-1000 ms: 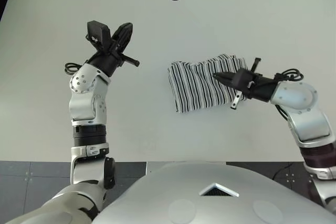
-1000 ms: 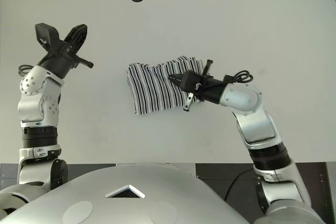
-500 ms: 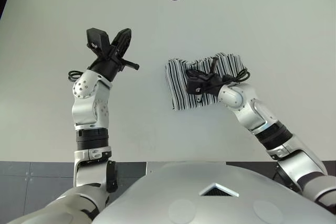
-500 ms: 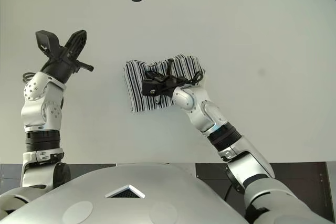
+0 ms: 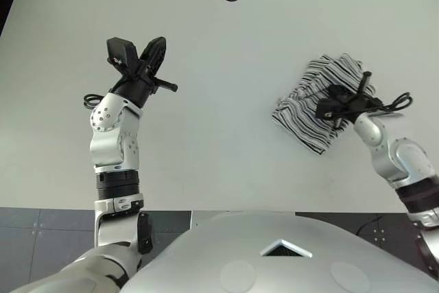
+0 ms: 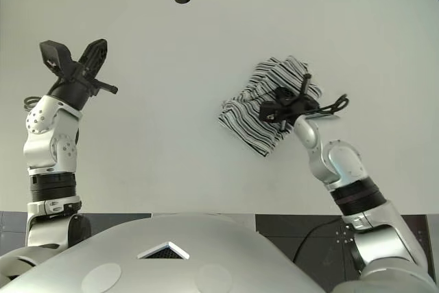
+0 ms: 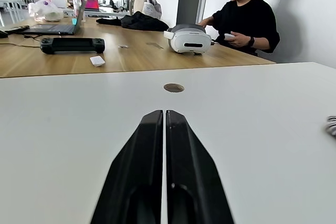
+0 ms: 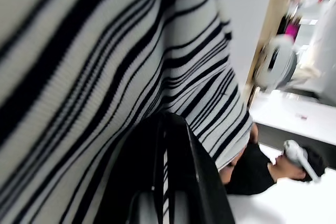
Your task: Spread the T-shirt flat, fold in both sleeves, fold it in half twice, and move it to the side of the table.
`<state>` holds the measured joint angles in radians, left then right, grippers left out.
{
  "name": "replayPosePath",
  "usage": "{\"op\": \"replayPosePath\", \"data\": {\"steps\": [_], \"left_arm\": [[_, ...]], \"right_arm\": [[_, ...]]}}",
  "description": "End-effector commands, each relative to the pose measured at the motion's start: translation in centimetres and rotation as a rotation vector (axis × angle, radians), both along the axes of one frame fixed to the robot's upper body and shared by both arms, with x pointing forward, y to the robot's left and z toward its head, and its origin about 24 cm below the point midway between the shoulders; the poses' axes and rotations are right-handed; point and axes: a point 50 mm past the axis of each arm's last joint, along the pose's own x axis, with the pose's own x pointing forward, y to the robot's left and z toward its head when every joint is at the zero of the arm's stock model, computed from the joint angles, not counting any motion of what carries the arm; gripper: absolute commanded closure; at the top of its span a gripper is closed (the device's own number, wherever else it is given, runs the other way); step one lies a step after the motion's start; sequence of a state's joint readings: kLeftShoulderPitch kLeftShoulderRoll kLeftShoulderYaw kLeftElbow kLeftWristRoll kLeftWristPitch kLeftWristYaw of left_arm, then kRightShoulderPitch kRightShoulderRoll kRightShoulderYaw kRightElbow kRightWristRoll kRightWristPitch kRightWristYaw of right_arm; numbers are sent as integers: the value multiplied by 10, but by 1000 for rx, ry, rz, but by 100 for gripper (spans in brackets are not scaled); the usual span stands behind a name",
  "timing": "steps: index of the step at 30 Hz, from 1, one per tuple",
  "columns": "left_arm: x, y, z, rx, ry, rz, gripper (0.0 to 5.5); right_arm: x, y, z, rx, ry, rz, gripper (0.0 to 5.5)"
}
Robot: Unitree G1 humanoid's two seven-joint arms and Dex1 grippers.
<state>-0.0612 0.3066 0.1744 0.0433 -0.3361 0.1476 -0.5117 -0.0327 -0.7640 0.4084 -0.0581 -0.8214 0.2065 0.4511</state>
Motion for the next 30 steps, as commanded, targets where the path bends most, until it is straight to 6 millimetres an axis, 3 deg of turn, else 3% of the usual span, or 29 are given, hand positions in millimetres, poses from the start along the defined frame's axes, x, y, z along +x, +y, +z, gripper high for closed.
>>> {"op": "replayPosePath", "data": {"steps": [1,6,9,11,13,15,18,19,22,25,30], "left_arm": [[-2,2,1,19,1,7,537],[-3,3,1,22,-1,11,537],[-5,2,0,18,0,15,537],[-6,1,-1,16,4,14,537],[-12,-1,-6,17,12,8,537],[-22,-2,-9,23,3,16,537],[-42,-1,-9,97,-68,79,537],[-49,-2,-8,133,-98,88,537],[-80,-1,-3,271,-238,145,537],[-96,12,-3,391,-315,224,537],[-99,34,3,269,-332,405,537]], "right_arm": [[-15,-39,-13,-74,107,-153,540],[-26,-82,-12,-134,129,-308,540],[-23,-89,-4,-111,81,-334,540],[-7,-71,13,31,-79,-300,540],[12,-31,48,337,-334,-199,540],[11,2,82,734,-538,-114,540],[-9,17,106,1116,-751,-113,540],[-18,18,107,1174,-783,-126,540],[-51,4,84,1319,-865,-328,540],[-80,-8,60,1229,-888,-434,540],[-110,-12,34,1178,-836,-501,540]]}}
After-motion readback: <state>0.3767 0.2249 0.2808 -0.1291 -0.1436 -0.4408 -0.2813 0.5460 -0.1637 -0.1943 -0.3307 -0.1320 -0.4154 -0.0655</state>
